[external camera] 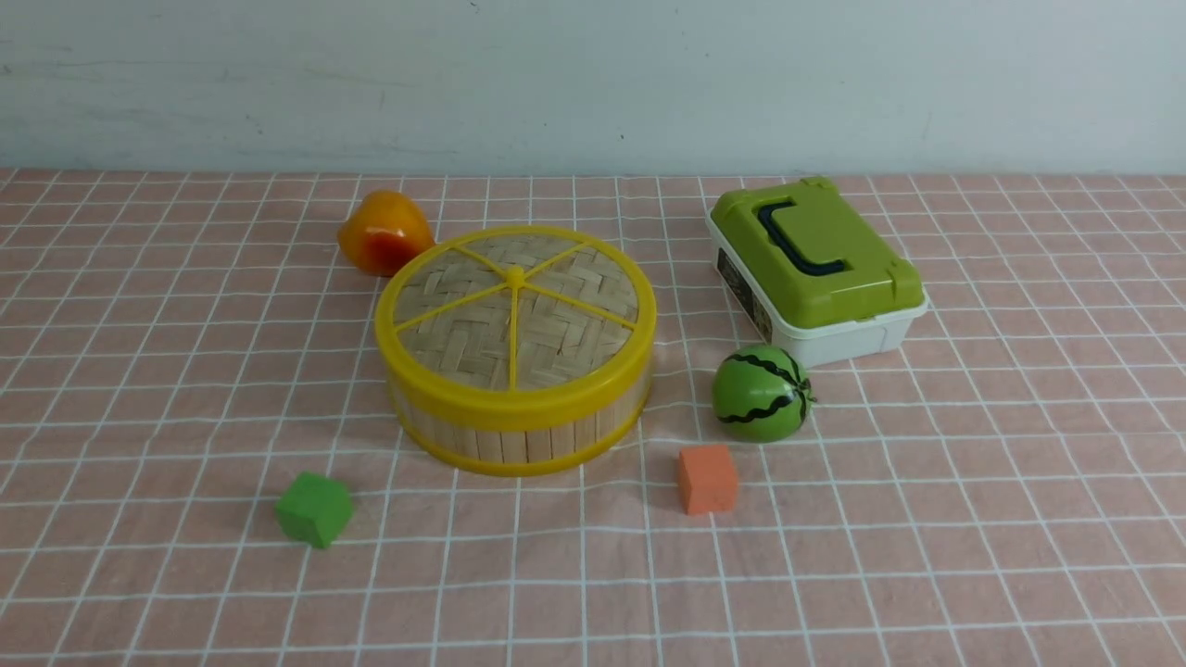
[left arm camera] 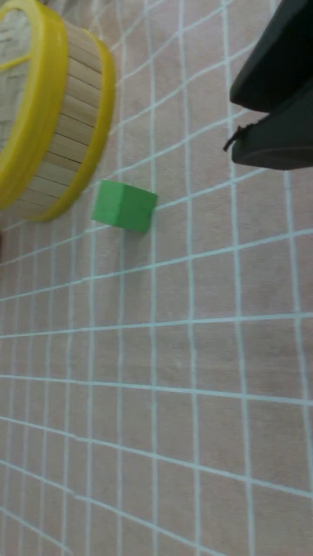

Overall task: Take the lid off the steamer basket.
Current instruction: Use the left arm to lift the lid of the steamer

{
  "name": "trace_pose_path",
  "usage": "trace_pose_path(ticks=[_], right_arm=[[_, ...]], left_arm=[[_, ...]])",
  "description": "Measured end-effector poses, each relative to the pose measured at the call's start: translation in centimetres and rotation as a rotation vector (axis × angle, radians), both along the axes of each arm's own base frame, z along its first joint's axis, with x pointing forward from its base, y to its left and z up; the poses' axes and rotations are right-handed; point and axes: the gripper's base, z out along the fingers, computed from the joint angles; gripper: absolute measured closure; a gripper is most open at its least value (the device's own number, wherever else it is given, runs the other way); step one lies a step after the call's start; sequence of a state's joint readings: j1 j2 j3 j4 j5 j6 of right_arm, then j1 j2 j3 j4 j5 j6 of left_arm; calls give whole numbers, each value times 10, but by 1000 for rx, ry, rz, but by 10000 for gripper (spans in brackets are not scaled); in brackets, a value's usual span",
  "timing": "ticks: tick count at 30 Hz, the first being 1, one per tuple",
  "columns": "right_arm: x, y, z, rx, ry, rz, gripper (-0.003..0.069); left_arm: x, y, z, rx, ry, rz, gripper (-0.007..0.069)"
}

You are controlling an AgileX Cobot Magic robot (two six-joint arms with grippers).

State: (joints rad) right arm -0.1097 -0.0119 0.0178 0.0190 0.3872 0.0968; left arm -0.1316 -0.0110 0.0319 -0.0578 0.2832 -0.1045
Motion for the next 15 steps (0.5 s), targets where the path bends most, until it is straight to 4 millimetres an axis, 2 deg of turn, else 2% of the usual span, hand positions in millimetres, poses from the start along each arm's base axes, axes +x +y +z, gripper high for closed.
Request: trace_pose_path(ticks=[6,9,15], right_arm=[[0,0,0,0,0,0,418],[0,0,0,0,0,0,418],[0,0,0,0,0,0,418]], left_arm=[[2,1,27,-40,-295,17,504],[-2,3,47,-71,-515,30,500],[-10,5,67,-106,-754,45,497]])
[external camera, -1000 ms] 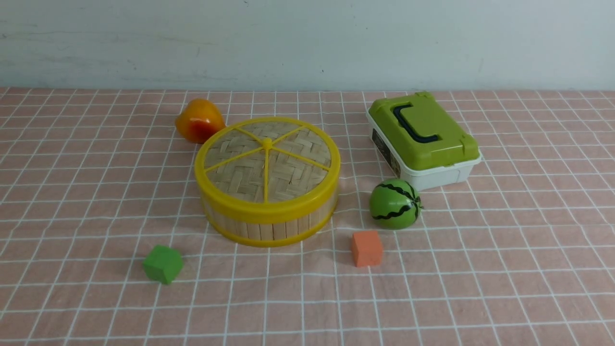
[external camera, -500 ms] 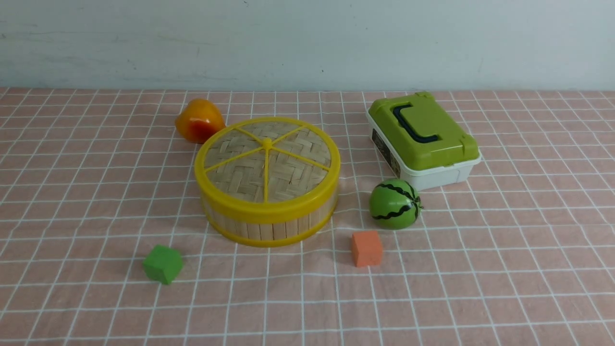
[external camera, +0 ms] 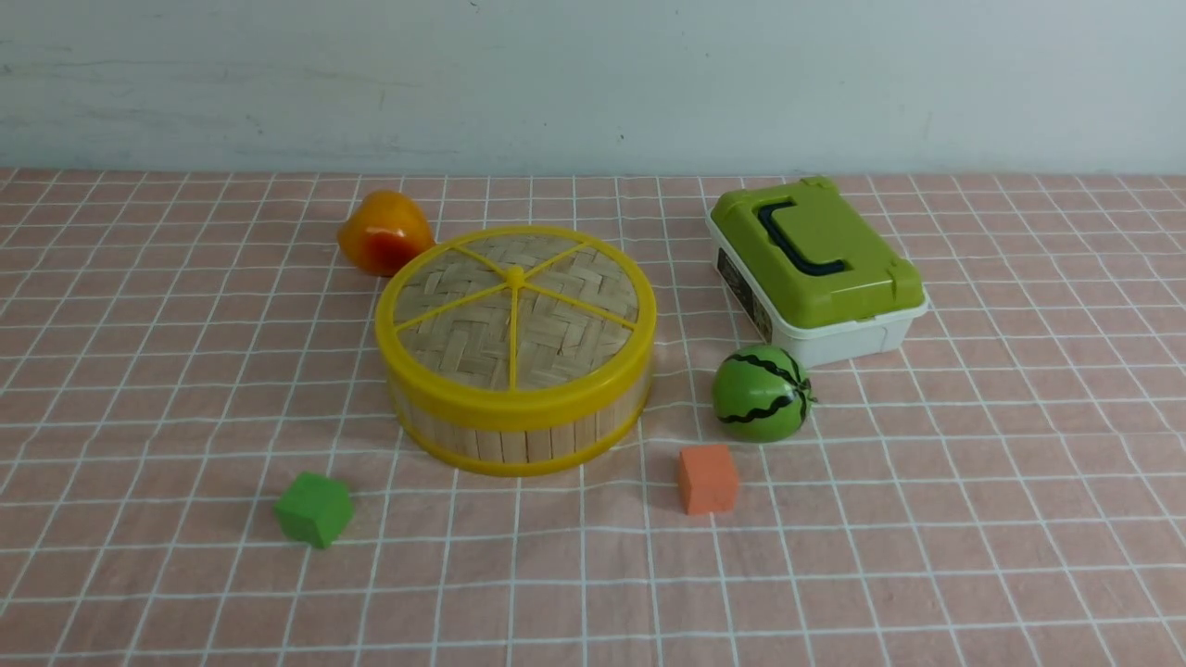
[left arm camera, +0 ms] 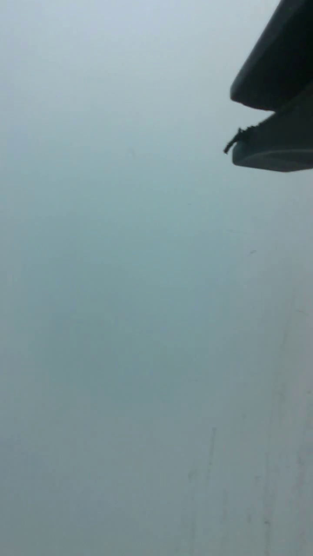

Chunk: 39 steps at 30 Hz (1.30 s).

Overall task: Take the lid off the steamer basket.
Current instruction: Use the left arm to lift the lid of the steamer

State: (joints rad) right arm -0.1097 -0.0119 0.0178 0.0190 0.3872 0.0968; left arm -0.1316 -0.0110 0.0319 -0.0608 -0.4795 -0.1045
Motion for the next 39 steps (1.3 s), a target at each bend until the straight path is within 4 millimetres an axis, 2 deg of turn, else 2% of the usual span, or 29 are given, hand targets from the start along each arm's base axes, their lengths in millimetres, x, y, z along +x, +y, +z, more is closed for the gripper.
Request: trace_pose_path(ticks=[5,9,11,13,16,18,19,21,24,26,27,28,32,34,36,39], right_arm=[[0,0,0,0,0,0,418],[0,0,0,0,0,0,418],[0,0,0,0,0,0,418],[0,0,0,0,0,0,418],[0,0,0,0,0,0,418],[0,0,0,0,0,0,418],[0,0,0,0,0,0,418],[0,0,0,0,0,0,418],[0,0,0,0,0,0,418],[0,0,0,0,0,0,418],[0,0,0,0,0,0,418],[0,0,0,0,0,0,418],[0,0,0,0,0,0,418],[0,0,0,0,0,0,418],[0,0,0,0,0,0,417],[0,0,0,0,0,0,417]], left_arm=[[-3,2,5,-39,-62,0,494],[-6,4,12,-215,-84,-96,494],[-6,3,19,-242,-66,-120,500],[-12,2,47,-246,11,-151,557],[-12,0,72,-202,111,-141,632],[-5,-2,87,-172,225,-126,637],[-2,-2,88,-170,246,-124,637],[18,-6,97,-144,452,-106,637],[52,-11,86,-122,720,-85,637],[62,-13,77,-123,825,-82,637],[75,-16,64,-129,956,-83,637],[77,-16,62,-132,972,-84,637],[102,-26,32,-112,1261,-123,637],[108,-30,27,-104,1327,-151,637],[120,-36,22,-84,1413,-201,637],[141,-45,24,-143,1479,-263,637]])
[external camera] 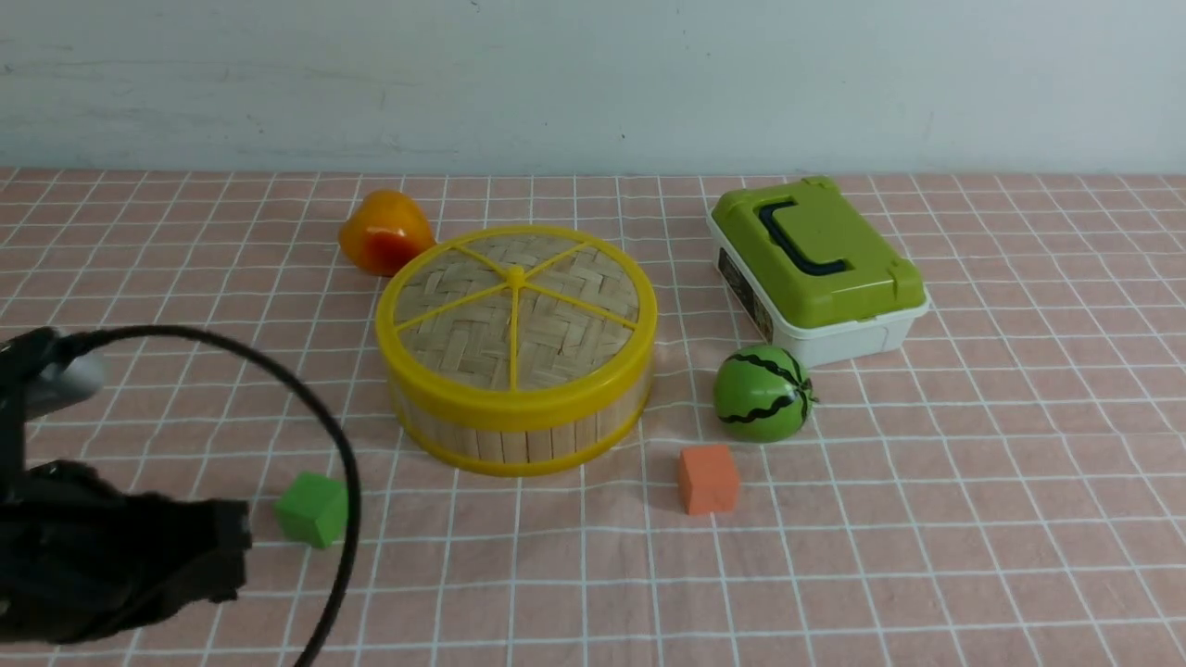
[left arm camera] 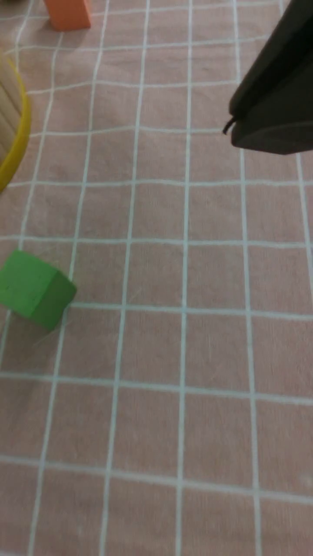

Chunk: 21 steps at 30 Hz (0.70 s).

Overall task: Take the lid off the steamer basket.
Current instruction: Use the left arm to lift the lid of the steamer

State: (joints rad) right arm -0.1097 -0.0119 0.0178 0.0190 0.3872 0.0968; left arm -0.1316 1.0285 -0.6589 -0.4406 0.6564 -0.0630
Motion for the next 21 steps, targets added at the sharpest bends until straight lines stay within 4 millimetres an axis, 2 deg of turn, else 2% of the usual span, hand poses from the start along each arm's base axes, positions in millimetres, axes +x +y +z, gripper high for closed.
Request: trace_pose_path(ticks=[2,4,5,9,10,11,12,13,14,15,16,18,20,21], right_arm=[[0,0,0,0,0,0,417],[0,0,0,0,0,0,417],[0,0,0,0,0,0,417],[0,0,0,0,0,0,417],[0,0,0,0,0,0,417],[0,0,0,0,0,0,418],[0,0,0,0,0,0,418],[0,0,0,0,0,0,417],[0,0,0,0,0,0,417],[0,0,0,0,0,0,417],[0,0,0,0,0,0,417],[0,0,0,0,0,0,417],[0,0,0,0,0,0,417],[0,0,0,0,0,0,417]], left_arm=[[11,-4,4,-23,23,-12,637],[37,-11,7,-35,84,-49,637],[40,-11,9,-35,84,-56,637],[84,-20,19,-34,142,-106,637],[86,-21,20,-34,143,-108,637],[102,-24,27,-36,158,-132,637],[105,-24,28,-34,152,-136,637],[121,-28,38,-34,154,-160,637],[124,-28,36,-33,160,-163,637],[137,-33,42,-13,157,-189,634],[139,-34,43,-13,155,-192,631],[163,-46,54,64,130,-239,599],[174,-56,54,103,134,-258,572],[189,-70,56,177,127,-275,529]])
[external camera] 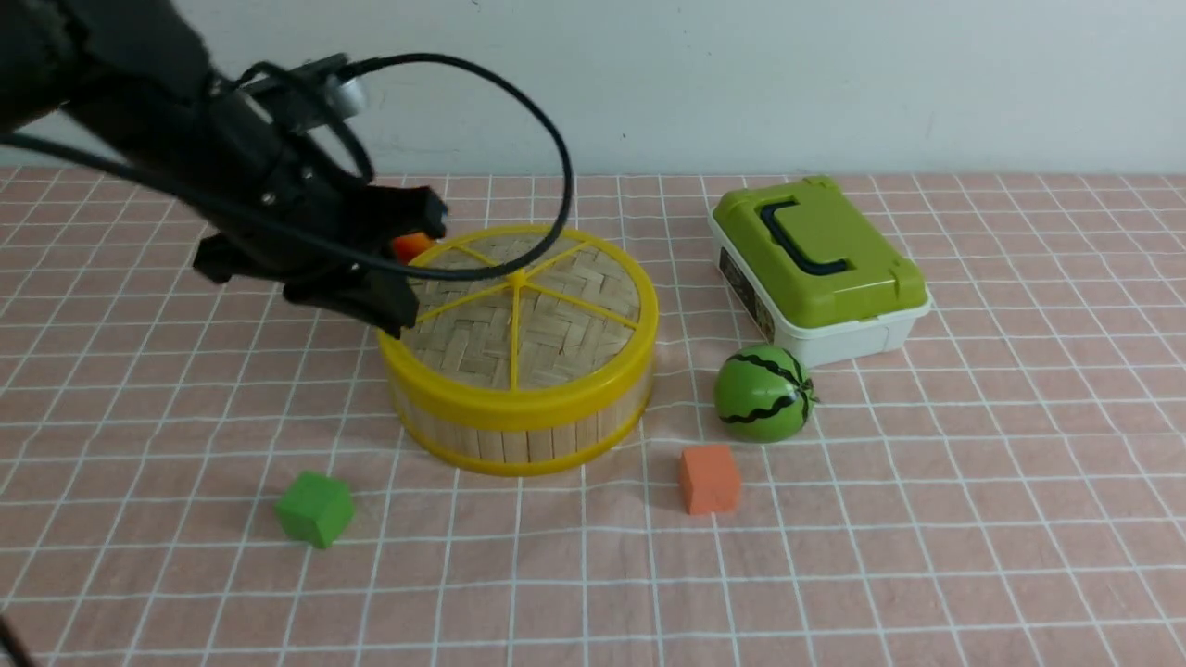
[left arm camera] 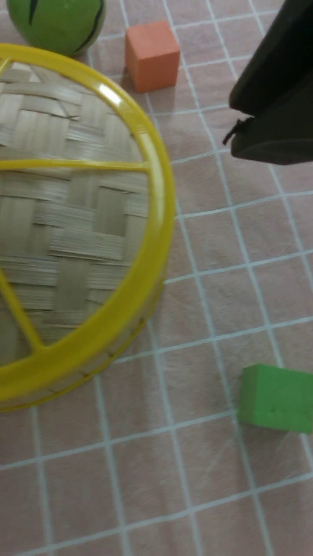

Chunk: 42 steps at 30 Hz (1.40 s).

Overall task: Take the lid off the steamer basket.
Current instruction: Use the left arm to lift the lid of the steamer

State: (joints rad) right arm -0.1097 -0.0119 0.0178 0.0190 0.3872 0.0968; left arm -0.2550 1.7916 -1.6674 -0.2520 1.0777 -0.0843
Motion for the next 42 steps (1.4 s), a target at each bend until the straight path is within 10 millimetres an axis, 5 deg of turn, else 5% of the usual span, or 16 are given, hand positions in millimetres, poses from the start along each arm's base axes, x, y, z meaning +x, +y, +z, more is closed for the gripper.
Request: trace_pose_path(ticks=[8,15,24,34,42], right_arm=[[0,0,0,0,0,0,417],[0,0,0,0,0,0,417],[0,0,0,0,0,0,417],[0,0,0,0,0,0,417],[0,0,0,0,0,0,417]], left_arm=[[54,-52,-4,202,-96,-14,309],[81,-78,-30,173,-100,-28,256],[93,-82,-57,204,-80,-29,312],[95,-79,-58,244,-99,-26,502],[95,-79,-58,248,-101,-26,522]])
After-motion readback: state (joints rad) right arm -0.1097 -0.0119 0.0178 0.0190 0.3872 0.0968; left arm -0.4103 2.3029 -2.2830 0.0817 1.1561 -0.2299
